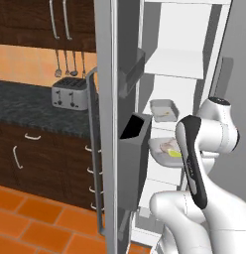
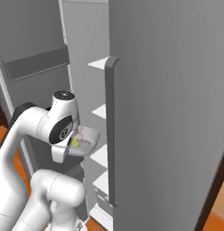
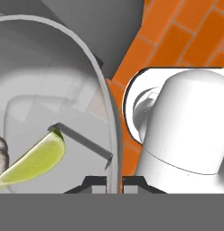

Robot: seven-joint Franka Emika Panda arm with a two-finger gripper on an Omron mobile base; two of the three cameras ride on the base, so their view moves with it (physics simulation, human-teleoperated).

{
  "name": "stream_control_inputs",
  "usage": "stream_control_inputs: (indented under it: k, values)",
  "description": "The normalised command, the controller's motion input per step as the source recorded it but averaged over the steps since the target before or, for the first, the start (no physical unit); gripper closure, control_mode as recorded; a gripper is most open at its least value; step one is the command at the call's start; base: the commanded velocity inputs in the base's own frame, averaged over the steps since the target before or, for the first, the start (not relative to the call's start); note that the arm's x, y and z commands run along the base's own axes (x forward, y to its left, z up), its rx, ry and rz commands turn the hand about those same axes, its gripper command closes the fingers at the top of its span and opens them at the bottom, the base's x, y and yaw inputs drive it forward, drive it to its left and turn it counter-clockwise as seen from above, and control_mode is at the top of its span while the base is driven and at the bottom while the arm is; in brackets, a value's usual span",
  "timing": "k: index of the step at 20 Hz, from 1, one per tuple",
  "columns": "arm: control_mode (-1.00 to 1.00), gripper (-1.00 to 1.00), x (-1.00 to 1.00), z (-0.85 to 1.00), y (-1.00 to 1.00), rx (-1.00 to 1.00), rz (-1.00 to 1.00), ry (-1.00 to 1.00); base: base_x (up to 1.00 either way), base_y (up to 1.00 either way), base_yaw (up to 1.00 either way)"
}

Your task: Take the meat container that has the shrimp and place it on the second highest rack of the freezer. Then take the vegetable container that has the lemon wedge and garlic and place it on the highest rack of the freezer.

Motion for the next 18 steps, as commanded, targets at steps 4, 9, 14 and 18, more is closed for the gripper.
stream_control_inputs:
  k: [4,9,14,18]
  values:
    - [1.0,1.0,0.0,0.0,0.0,0.0,0.0,0.0,0.0,0.39,0.0]
    - [1.0,1.0,0.0,0.0,0.0,0.0,0.0,0.0,0.09,0.21,0.0]
    - [-1.0,1.0,-0.18,0.27,0.0,0.0,-0.01,-0.09,-0.01,0.0,-0.02]
    - [-1.0,1.0,-0.43,0.77,0.43,-0.05,0.0,-0.29,0.0,0.0,0.0]
